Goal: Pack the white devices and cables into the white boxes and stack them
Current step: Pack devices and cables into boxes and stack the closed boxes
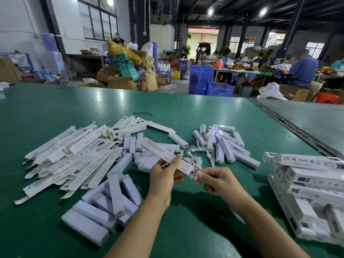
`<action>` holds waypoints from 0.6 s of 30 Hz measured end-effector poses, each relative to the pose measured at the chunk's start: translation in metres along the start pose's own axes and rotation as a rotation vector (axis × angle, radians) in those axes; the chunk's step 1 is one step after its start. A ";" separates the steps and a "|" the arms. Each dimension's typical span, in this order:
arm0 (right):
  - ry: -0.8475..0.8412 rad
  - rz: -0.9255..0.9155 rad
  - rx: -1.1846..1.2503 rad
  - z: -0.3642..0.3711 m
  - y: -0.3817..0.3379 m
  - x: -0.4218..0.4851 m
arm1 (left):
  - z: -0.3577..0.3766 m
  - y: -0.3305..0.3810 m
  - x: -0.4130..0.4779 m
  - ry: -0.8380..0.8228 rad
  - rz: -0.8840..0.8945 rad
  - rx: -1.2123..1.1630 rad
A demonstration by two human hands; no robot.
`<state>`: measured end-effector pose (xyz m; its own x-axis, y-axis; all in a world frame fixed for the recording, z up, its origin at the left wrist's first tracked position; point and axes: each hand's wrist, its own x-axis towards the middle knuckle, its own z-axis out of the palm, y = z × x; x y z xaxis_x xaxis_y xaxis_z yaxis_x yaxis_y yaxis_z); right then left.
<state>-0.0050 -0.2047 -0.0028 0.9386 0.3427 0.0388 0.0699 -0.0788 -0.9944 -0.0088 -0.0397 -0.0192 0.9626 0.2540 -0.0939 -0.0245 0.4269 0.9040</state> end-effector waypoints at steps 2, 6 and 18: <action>0.033 -0.033 -0.084 0.000 0.002 0.001 | 0.000 0.000 0.000 0.003 -0.003 0.005; 0.239 -0.112 -0.259 0.004 0.009 0.003 | 0.000 -0.001 -0.001 -0.007 -0.012 0.012; 0.244 -0.231 -0.312 0.011 0.018 0.003 | 0.007 -0.006 -0.007 -0.076 -0.039 0.092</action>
<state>-0.0045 -0.1949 -0.0221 0.9361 0.1569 0.3149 0.3497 -0.3176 -0.8814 -0.0136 -0.0503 -0.0210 0.9802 0.1704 -0.1007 0.0347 0.3530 0.9350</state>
